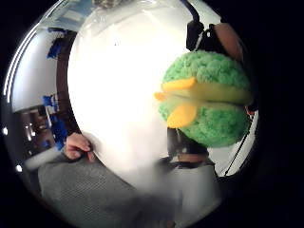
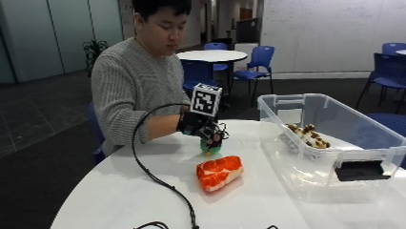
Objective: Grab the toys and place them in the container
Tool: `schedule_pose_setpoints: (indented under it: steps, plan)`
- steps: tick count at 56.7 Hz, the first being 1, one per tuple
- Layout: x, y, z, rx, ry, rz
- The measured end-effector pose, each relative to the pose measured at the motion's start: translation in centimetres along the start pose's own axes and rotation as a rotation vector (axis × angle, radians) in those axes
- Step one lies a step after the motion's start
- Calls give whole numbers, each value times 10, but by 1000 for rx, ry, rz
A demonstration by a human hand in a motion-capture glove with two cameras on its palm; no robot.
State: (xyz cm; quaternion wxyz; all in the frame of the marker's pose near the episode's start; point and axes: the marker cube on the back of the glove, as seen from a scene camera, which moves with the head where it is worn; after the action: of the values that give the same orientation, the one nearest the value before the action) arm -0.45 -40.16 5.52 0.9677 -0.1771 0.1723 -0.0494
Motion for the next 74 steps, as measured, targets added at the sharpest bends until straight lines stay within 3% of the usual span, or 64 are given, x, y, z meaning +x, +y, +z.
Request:
schedule_pose_setpoints:
  steps: [5,11,16,20,25,37,41,46,53,74]
  plan:
    - [7,-3,-35,48,9,-7]
    - [35,-18,-113,168,33,112]
    - [39,-20,-173,250,-2,20]
    - [40,-29,-217,303,25,48]
    - [19,-36,-249,332,-49,-86]
    - [25,-104,-240,286,118,-136]
    - [18,-149,-233,239,72,-50]
    - [17,-195,-216,159,216,-6]
    - [-12,-248,-205,79,112,37]
    - [-14,-271,-176,-66,48,102]
